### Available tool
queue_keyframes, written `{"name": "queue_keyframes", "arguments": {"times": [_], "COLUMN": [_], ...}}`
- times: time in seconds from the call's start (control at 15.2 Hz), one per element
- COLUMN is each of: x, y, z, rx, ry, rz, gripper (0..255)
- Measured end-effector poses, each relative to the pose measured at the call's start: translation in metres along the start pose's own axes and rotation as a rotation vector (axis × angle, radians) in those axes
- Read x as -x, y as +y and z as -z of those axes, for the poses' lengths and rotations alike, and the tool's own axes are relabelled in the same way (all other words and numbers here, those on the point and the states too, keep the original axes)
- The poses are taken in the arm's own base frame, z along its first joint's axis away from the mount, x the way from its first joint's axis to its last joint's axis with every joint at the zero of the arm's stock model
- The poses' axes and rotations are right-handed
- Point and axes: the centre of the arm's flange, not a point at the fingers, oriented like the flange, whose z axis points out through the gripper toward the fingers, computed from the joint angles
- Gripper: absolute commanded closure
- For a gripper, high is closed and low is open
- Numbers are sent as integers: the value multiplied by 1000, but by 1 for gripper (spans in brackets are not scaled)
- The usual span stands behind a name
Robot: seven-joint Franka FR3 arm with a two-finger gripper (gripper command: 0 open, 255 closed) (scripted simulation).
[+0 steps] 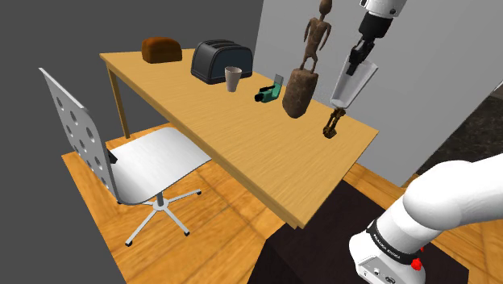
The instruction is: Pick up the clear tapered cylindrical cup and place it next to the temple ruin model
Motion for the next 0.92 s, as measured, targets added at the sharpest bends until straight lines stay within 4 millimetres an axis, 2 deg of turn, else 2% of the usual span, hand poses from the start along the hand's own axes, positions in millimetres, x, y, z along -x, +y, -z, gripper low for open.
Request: {"name": "queue_keyframes", "arguments": {"times": [0.33,0.4,0.92], "x": [50,54,59], "y": [51,56,57], "z": [0,-4,-44], "rx": [-1,-1,-1], "ry": [0,0,-1], "rz": [-1,-1,1], "gripper": [255,255,255]}}
